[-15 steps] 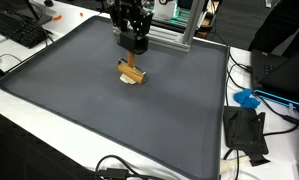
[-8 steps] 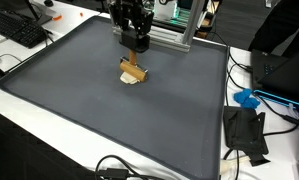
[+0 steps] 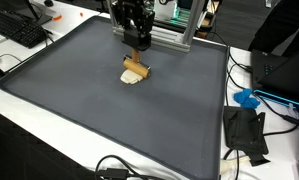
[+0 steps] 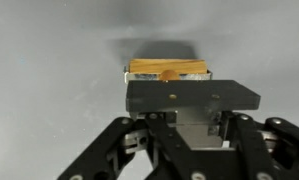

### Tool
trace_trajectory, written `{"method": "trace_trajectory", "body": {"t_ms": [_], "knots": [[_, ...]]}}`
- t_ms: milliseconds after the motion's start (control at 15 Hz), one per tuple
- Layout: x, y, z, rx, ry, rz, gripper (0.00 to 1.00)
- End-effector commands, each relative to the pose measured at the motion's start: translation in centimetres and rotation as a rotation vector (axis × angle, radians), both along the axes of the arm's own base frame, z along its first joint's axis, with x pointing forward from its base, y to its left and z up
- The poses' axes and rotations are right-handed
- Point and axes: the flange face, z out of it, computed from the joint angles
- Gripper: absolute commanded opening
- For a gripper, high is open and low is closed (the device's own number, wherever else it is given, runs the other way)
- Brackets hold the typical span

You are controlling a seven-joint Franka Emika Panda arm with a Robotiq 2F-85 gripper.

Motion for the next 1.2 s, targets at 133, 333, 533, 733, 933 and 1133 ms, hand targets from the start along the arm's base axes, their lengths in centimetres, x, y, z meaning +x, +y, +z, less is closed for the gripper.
{"method": "trace_trajectory", "body": {"t_ms": [133,333,533,733,933,1133], "knots": [[-0.8,-0.3,0.0,0.015,0.004,0.115,0.24],[-0.8,-0.3,0.6,0.010,-0.006,0.205,0.24],[-0.7,-0.2,1.0,0.003,-0.019,0.299,0.24],[-0.5,-0.1,1.2,-0.001,-0.032,0.405,0.24],[-0.3,0.1,0.5,0.001,-0.029,0.493,0.24],[0.0,0.2,-0.1,0.007,-0.052,0.560,0.24]]}}
